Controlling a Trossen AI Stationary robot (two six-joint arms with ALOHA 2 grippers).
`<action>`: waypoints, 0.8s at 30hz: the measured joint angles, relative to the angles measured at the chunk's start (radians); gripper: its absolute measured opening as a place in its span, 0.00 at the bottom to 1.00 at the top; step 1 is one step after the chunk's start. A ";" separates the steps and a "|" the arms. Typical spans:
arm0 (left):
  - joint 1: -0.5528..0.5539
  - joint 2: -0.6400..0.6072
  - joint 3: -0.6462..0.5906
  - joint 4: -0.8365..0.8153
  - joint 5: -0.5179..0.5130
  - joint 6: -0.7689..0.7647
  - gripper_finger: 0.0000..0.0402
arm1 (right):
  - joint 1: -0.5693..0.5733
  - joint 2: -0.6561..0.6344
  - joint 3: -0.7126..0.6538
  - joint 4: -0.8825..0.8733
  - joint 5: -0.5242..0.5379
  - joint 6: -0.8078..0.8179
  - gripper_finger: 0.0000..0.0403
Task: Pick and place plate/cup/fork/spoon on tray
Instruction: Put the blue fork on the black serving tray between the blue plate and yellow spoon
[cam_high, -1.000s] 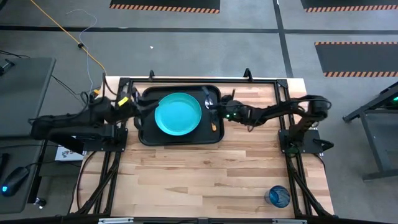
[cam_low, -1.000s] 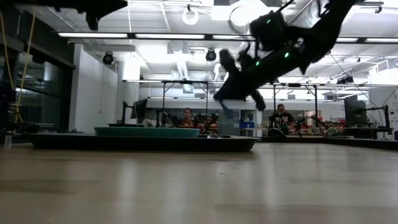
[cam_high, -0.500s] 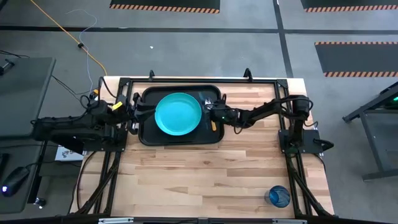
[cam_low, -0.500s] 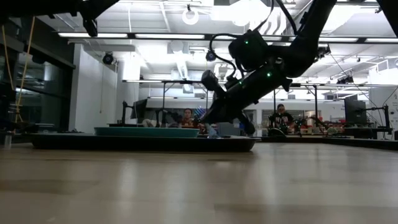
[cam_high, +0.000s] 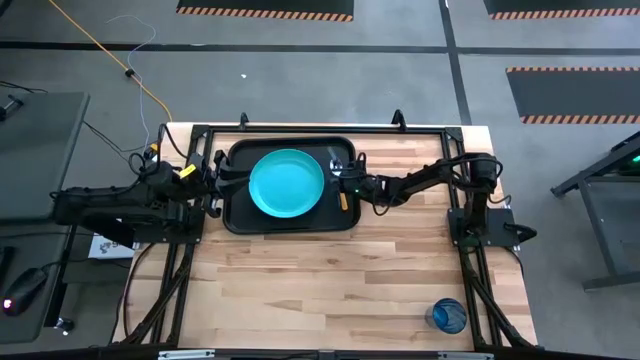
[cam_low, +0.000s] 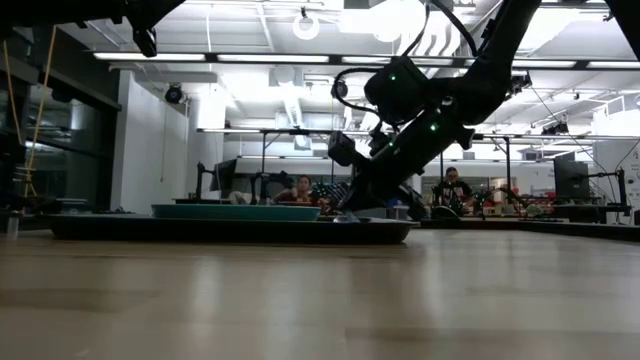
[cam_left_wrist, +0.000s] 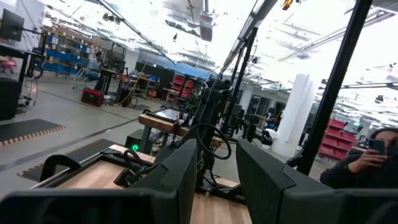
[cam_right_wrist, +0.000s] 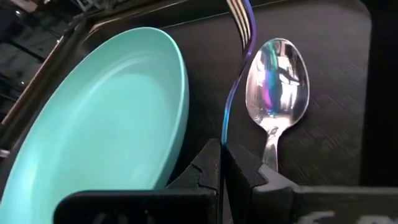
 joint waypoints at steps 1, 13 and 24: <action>0.000 0.000 0.000 0.000 0.000 0.000 0.25 | 0.000 0.000 0.000 0.000 0.000 -0.008 0.00; 0.000 0.000 0.000 -0.003 0.000 0.007 0.25 | -0.008 0.000 0.000 0.036 0.019 -0.070 0.00; 0.000 0.000 0.000 -0.002 0.000 0.008 0.25 | -0.019 0.040 0.093 -0.061 -0.097 -0.012 0.00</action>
